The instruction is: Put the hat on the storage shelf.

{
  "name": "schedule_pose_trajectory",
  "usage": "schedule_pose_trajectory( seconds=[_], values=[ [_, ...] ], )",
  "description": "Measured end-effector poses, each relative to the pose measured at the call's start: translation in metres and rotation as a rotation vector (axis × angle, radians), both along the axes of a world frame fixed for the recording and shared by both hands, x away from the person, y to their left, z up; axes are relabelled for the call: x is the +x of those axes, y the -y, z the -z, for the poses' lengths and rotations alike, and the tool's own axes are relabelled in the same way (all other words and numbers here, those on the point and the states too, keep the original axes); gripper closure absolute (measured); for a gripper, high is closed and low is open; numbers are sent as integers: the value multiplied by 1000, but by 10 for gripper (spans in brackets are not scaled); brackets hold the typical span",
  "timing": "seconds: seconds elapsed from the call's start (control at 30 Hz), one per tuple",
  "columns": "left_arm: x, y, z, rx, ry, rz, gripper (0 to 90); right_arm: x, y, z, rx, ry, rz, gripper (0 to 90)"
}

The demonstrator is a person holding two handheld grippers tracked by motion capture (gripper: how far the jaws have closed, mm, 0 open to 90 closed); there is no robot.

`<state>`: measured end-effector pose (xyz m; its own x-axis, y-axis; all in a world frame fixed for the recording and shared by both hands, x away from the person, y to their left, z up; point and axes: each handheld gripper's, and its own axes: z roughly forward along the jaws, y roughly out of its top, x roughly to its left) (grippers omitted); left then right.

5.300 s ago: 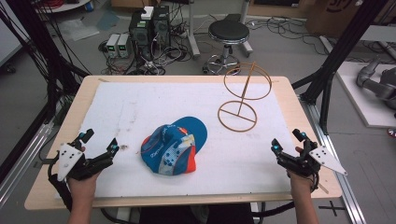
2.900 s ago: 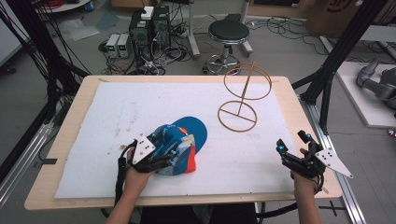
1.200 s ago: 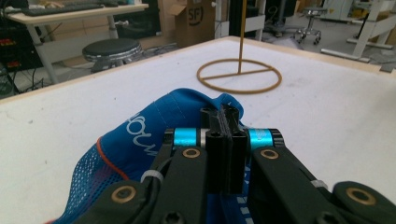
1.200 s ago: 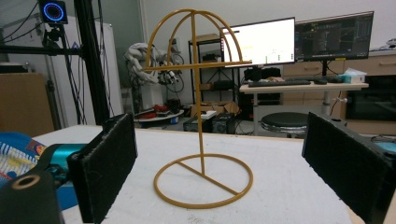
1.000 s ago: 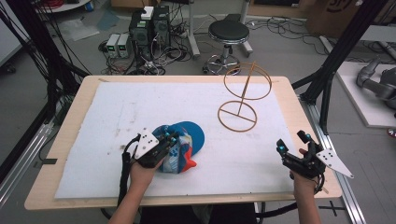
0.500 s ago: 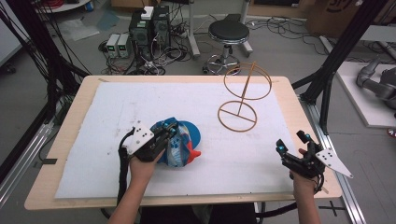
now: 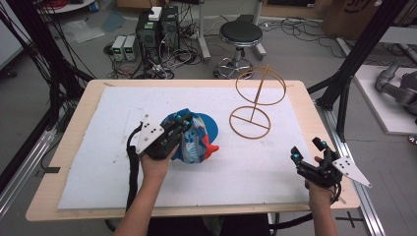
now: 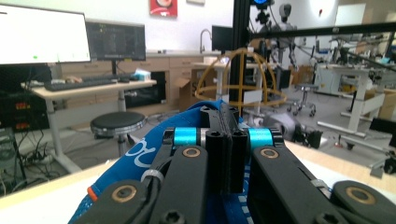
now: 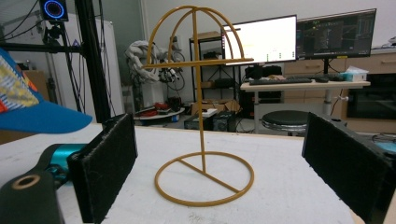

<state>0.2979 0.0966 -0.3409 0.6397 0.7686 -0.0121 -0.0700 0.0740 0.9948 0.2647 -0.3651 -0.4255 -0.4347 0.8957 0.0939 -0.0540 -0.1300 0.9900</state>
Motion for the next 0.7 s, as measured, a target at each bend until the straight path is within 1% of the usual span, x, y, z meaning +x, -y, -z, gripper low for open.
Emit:
schedule_pose_trajectory(
  seconds=[0.03, 0.13, 0.27, 0.43, 0.57, 0.7],
  values=[
    [0, 1, -2, 0, 6, -1, 894, 0, 0, 0, 0, 0, -2, 100],
    [2, 5, -7, -19, 19, 1, 894, 0, 0, 0, 0, 0, -3, 100],
    [6, 10, -15, -23, 33, -2, 894, 0, 0, 0, 4, -2, -2, 100],
    [8, 15, -29, -32, 66, 2, 894, 0, 0, 0, 12, -2, 3, 101],
    [12, 20, -44, -53, 95, -2, 894, 0, 0, 0, 12, 2, 3, 100],
    [16, 25, -55, -69, 115, -9, 894, 0, 1, 0, 16, 0, 5, 100]
  ],
)
